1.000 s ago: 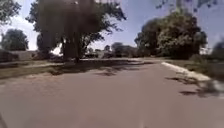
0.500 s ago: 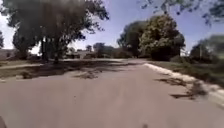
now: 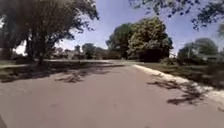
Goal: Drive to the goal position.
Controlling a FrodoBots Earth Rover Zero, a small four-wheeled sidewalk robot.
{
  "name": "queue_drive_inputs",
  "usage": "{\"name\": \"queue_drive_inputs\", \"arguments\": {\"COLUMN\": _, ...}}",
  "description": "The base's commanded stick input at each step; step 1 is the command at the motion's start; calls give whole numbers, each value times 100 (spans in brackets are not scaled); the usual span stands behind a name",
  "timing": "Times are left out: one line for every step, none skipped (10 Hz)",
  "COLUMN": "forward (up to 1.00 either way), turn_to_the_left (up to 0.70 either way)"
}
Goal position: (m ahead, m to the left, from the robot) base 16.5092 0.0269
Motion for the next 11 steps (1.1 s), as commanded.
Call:
{"name": "queue_drive_inputs", "arguments": {"forward": 70, "turn_to_the_left": 0}}
{"name": "queue_drive_inputs", "arguments": {"forward": 70, "turn_to_the_left": 0}}
{"name": "queue_drive_inputs", "arguments": {"forward": 70, "turn_to_the_left": 0}}
{"name": "queue_drive_inputs", "arguments": {"forward": 70, "turn_to_the_left": 0}}
{"name": "queue_drive_inputs", "arguments": {"forward": 70, "turn_to_the_left": 0}}
{"name": "queue_drive_inputs", "arguments": {"forward": 70, "turn_to_the_left": 0}}
{"name": "queue_drive_inputs", "arguments": {"forward": 70, "turn_to_the_left": 0}}
{"name": "queue_drive_inputs", "arguments": {"forward": 70, "turn_to_the_left": -3}}
{"name": "queue_drive_inputs", "arguments": {"forward": 70, "turn_to_the_left": -25}}
{"name": "queue_drive_inputs", "arguments": {"forward": 70, "turn_to_the_left": -35}}
{"name": "queue_drive_inputs", "arguments": {"forward": 70, "turn_to_the_left": -35}}
